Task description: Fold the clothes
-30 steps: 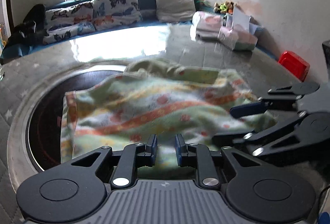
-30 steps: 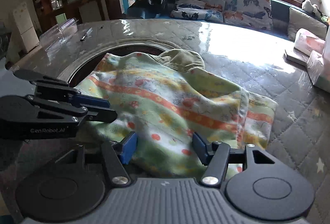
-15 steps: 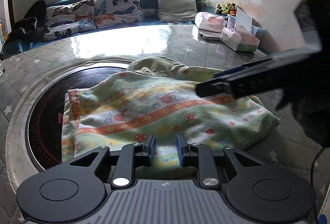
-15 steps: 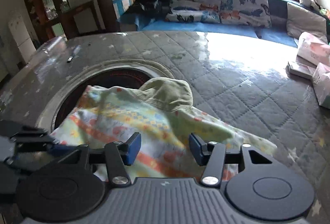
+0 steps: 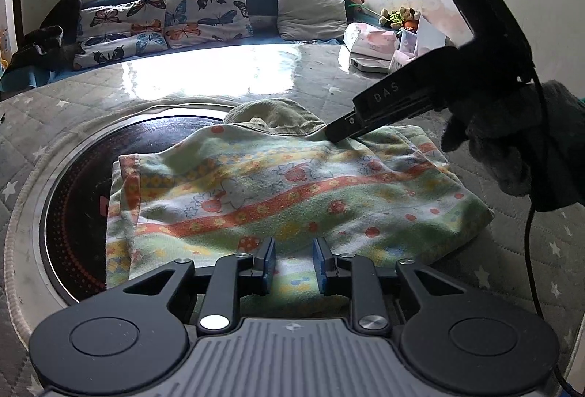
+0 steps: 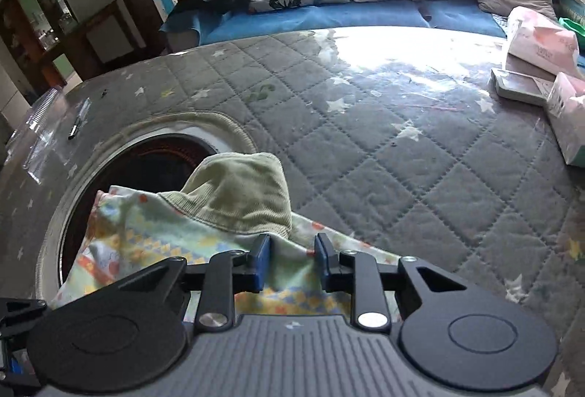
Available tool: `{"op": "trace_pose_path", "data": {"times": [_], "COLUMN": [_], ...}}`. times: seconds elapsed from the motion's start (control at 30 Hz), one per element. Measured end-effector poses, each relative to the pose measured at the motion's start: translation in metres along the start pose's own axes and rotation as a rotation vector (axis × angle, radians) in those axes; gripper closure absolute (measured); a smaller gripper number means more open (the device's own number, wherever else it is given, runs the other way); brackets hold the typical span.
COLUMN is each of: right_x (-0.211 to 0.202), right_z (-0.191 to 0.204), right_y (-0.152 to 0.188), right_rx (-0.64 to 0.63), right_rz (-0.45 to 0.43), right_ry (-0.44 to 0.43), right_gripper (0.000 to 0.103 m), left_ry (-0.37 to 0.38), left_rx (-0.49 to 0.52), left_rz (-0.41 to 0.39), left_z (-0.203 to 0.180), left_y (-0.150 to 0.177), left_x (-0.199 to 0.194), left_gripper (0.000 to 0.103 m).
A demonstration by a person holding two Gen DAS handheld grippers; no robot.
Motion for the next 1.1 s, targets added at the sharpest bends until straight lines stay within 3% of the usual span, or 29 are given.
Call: {"op": "trace_pose_path", "data": {"times": [0.27,0.43,0.57,0.77,0.93,1.1], "right_x": [-0.021,-0.01,0.006,0.007,-0.003,0.025], "right_z": [0.026,0.042,0.046,0.052,0.08,0.105], "right_y": [0.0,0.004,0.004,0.0,0.002,0.001], "right_rx": [-0.094,-0.162,-0.171,-0.177,-0.254,-0.301], "right_rz": [-0.076,-0.062,-0.041,-0.048,-0.055,-0.016], "right_ry": [-0.009,-0.012,-0.006,0.0,-0.072,-0.067], "right_gripper": [0.076,0.076,0.076,0.075,0.075,0.074], "left_ry": [-0.017,-0.066,-0.093,-0.093,-0.092,-0.091], "left_rx": [-0.026,-0.058,-0.088,-0.127,-0.139,-0.157], "left_rz": [-0.054,-0.065,-0.03,-0.005,-0.011,-0.015], "left_z": [0.009,0.027,0.039,0.048,0.049,0.051], "left_y": [-0.01,-0.012,-0.003,0.011,0.012,0.015], "left_x": [-0.02,-0.026,-0.021,-0.018,-0.021,-0.024], "left_gripper": [0.073,0.072,0.072,0.072,0.072,0.072]}}
Point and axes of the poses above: each gripper's, at about its wrist camera, not at the fingertips, and x roughly the way its jaws point, z to its left, y to its underside, the point moved 2 cm from there along x, roughly the way its jaws point, and after that the axes turned 7 degrees about x, right-handed, at the moved point
